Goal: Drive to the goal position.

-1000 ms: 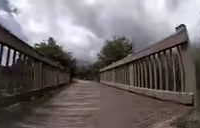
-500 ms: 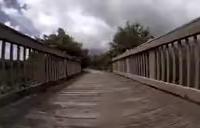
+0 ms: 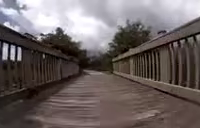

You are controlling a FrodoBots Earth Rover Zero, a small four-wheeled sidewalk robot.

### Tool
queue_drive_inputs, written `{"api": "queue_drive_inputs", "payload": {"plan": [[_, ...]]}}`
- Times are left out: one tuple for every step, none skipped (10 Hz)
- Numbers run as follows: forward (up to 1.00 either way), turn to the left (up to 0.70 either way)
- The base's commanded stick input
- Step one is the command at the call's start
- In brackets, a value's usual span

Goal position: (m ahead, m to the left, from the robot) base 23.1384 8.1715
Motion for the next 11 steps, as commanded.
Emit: {"api": "queue_drive_inputs", "payload": {"plan": [[0.85, 0.00], [0.85, 0.00], [0.85, 0.00], [0.85, 0.00], [0.85, 0.00], [0.85, 0.00], [0.85, 0.00], [0.85, 0.00], [0.85, 0.00], [0.85, 0.00], [0.85, 0.00]]}}
